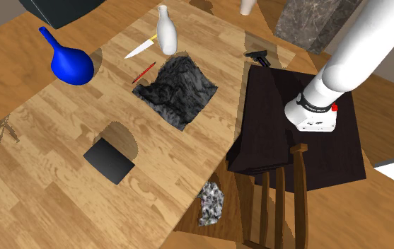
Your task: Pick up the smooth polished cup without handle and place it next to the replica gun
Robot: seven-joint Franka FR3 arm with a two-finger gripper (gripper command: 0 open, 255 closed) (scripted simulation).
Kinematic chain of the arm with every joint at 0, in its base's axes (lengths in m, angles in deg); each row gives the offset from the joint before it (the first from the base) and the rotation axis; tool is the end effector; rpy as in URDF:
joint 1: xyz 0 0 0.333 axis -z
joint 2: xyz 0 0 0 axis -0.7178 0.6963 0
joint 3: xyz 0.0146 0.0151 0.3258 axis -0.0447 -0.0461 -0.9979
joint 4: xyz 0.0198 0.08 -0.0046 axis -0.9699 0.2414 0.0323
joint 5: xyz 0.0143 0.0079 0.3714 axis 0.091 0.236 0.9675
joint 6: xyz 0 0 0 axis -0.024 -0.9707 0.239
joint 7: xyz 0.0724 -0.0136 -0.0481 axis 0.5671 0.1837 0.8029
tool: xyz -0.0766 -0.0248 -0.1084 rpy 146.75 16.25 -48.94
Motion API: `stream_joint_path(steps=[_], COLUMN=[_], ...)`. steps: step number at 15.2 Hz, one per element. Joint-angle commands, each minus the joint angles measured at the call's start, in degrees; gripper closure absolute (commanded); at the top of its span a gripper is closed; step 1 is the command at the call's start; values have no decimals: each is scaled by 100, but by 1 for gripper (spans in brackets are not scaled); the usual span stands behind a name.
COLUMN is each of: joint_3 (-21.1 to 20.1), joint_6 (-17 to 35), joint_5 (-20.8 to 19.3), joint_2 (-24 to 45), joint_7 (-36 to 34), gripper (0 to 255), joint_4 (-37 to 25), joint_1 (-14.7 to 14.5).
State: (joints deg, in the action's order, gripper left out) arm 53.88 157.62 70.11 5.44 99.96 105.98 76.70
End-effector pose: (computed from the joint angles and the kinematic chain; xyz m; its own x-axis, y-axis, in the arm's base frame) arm 0.3267 -0.4622 0.3693 0.9689 0.2040 -0.1404 0.2205 -0.9686 0.1150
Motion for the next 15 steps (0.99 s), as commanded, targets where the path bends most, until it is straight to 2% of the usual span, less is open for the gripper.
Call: stream_joint_path(steps=[1,15], joint_3=[-6,-89], joint_6=[151,1120], joint_5=[31,265], joint_2=[93,783], joint_7=[2,37], gripper=[255,255], joint_4=[59,375], joint_1=[11,114])
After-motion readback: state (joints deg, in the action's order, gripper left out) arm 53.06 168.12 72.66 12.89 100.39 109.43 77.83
